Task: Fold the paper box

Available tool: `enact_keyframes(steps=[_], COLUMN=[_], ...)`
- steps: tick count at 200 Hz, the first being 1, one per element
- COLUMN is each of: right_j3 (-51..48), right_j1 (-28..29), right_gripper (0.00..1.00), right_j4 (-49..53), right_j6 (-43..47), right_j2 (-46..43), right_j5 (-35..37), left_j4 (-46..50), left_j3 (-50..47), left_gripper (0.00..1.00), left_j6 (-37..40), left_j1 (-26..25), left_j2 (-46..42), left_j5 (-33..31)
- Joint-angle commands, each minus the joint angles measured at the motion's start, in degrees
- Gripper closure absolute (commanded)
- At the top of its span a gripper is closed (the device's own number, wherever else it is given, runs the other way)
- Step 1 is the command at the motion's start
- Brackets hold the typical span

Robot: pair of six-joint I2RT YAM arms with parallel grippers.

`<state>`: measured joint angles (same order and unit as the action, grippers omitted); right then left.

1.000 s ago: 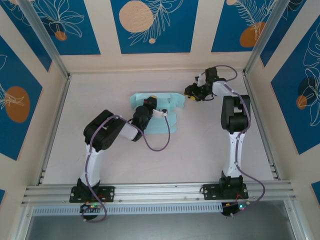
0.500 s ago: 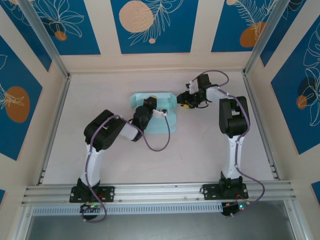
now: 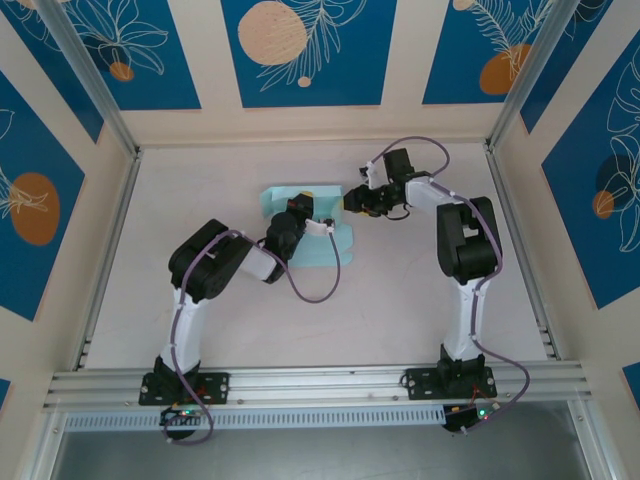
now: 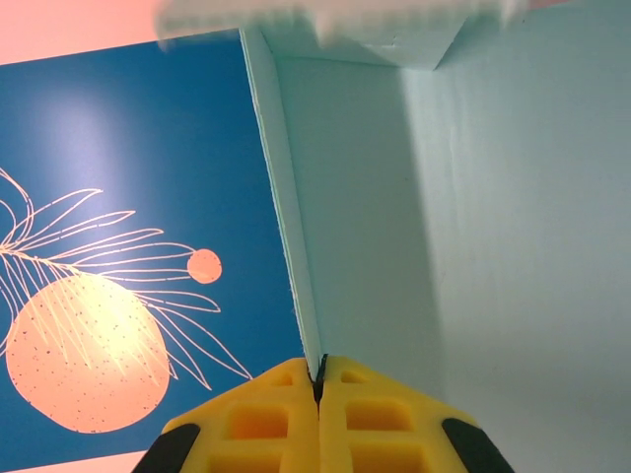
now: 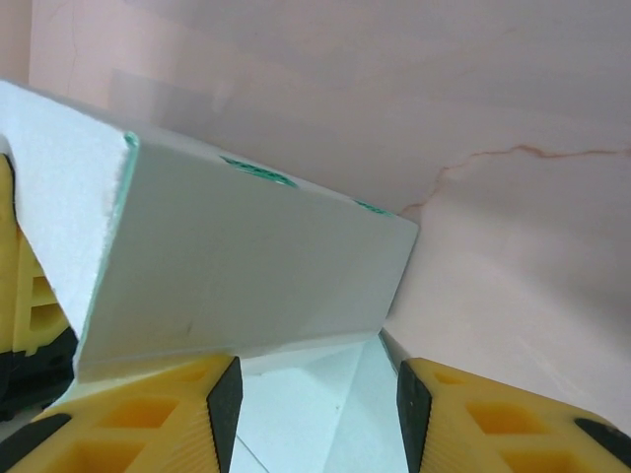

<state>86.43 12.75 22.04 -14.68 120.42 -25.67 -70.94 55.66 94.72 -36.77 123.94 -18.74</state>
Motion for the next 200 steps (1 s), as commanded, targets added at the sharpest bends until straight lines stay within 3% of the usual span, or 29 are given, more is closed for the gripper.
enact_keyframes(steps=[1,63,108,138,200], right_j3=[-0.86,-4.75,-6.24,-7.55,-8.14], right_j1=[1.87,4.44,6.17,7.09,7.02], right_gripper=[0.51,0.51,0.57,0.47,0.47], right_j4=[-1.54,-10.13,-14.73,-17.89,-20.65], right_j6=[2.61,4.70,6.23,8.10,11.56], right_j2=[-1.52,-3.36,-4.44,-5.23,-6.35], right_j5=[-0.49,2.13,9.81,14.85,18.81], left_j4=[4.17,6.86,7.30,7.69,8.62], left_j3=[-0.63,-0.91,-1.10,-1.00,-0.66], left_gripper=[1.00,1.00,1.00,1.00,1.00], left_j6=[1.53,1.00,0.82,0.64,0.57], left_j1=[-0.47,-0.40,-0.39,-0.40,0.06], left_j2=[2.32,1.06,0.80,0.38,0.11], left_j5=[0.91,2.00,2.77,3.18,3.67])
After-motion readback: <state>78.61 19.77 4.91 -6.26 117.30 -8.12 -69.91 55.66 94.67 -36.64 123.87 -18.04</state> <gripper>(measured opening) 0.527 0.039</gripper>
